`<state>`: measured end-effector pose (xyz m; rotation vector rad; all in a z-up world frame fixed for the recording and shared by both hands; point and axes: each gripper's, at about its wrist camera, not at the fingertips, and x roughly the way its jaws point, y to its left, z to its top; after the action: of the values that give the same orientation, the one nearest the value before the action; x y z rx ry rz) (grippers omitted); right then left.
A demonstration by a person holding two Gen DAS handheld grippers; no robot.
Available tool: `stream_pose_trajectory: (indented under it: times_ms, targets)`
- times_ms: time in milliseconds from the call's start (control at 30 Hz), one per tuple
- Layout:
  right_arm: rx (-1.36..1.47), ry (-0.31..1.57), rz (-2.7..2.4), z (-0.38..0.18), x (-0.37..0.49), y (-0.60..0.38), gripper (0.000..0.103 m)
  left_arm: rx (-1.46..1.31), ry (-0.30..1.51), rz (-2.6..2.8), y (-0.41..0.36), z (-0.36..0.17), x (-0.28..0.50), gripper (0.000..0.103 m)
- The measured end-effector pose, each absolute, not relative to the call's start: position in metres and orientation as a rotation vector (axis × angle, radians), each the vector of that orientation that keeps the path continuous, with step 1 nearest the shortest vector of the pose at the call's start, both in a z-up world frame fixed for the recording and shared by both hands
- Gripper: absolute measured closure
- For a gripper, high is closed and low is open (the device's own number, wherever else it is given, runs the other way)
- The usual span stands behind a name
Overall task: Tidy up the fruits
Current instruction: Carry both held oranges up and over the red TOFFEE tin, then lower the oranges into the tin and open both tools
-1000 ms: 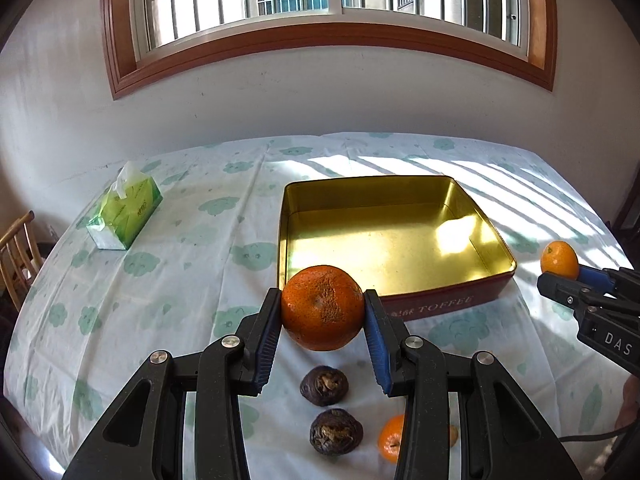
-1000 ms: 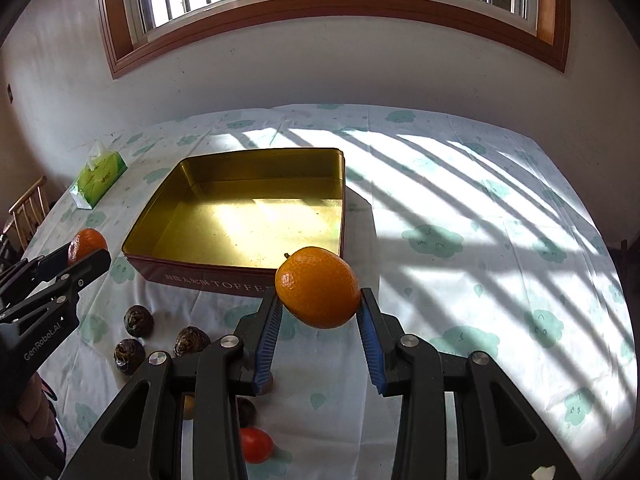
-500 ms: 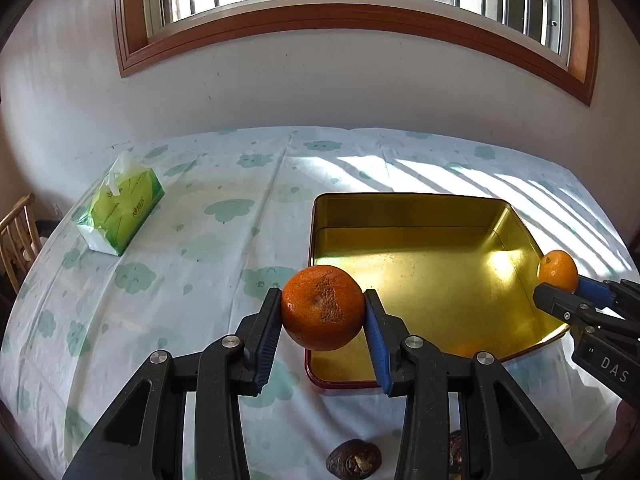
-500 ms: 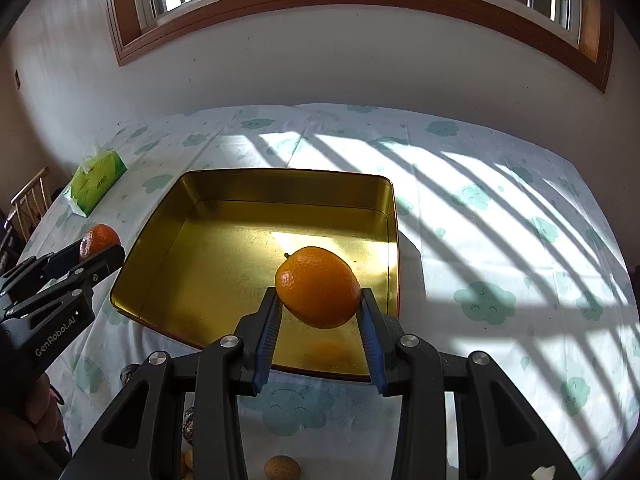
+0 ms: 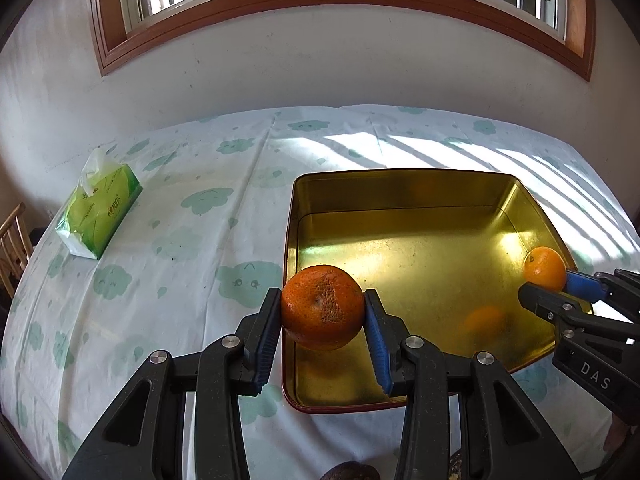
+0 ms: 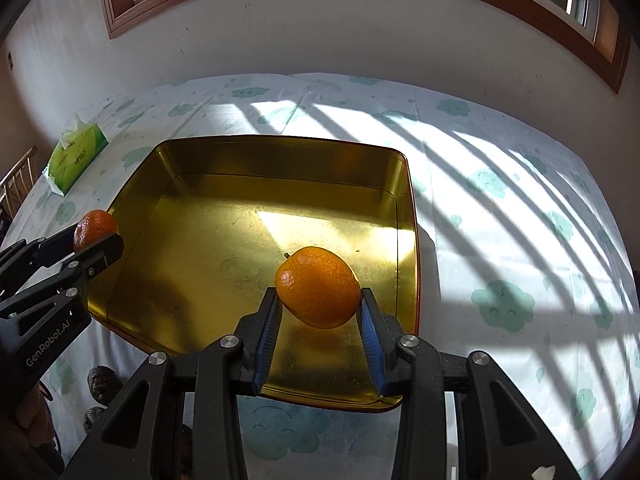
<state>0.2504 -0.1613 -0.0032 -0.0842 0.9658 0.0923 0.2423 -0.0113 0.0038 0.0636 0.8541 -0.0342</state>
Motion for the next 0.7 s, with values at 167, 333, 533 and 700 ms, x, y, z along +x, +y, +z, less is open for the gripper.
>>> stream_pose_trajectory:
  times_ms: [167,333,533,700]
  targets:
    - [-0.083,0.976,0.089,-0.006,0.254,-0.163,0.068,0.061,0.830,-0.029,-0.010,0.006,0.241,0.062]
    - [-0.080,0.986,0.084,-0.011,0.253,-0.165,0.067,0.037,0.788,-0.073,-0.009,0.014,0.237,0.062]
    - [-0.073,0.992,0.086,-0.013,0.254,-0.165,0.067,0.041,0.825,-0.090,-0.013,0.006,0.239,0.062]
    - [-0.063,0.992,0.086,-0.013,0.252,-0.166,0.066,0.021,0.862,-0.094,-0.011,-0.002,0.241,0.062]
